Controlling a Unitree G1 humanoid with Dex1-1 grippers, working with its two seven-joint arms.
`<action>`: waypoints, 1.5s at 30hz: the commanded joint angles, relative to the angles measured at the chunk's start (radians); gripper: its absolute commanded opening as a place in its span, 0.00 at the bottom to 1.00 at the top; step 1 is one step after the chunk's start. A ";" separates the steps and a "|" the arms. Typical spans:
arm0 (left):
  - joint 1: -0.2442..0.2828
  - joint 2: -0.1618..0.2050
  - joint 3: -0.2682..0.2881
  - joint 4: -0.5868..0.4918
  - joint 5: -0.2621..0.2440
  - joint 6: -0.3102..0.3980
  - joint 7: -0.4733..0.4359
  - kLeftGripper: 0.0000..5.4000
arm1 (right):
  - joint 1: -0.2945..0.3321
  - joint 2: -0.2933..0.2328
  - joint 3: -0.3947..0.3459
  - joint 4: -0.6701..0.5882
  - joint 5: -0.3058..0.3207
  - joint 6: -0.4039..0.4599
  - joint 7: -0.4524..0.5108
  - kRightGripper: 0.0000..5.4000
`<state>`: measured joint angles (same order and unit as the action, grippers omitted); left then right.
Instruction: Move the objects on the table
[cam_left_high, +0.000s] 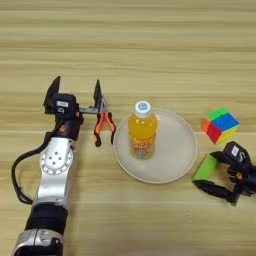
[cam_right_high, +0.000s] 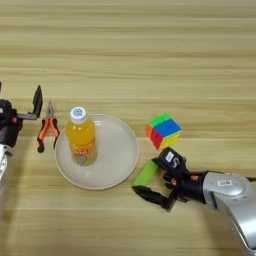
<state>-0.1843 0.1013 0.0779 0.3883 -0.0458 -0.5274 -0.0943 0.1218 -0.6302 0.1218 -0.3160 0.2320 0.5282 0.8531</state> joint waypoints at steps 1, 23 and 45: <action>-0.021 0.008 0.004 0.015 0.005 -0.010 -0.001 1.00 | 0.000 -0.009 0.019 0.024 -0.016 0.001 -0.013 0.84; -0.049 0.006 0.004 0.062 0.007 -0.035 0.005 1.00 | -0.049 -0.028 -0.042 -0.061 0.051 0.017 -0.013 1.00; -0.047 0.012 0.016 0.061 0.004 -0.035 -0.007 1.00 | -0.130 0.114 -0.313 -0.085 0.175 -0.013 -0.282 1.00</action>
<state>-0.2172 0.1033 0.0943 0.4436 -0.0458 -0.5569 -0.0966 0.0173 -0.5354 -0.1721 -0.4232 0.4107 0.5103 0.6087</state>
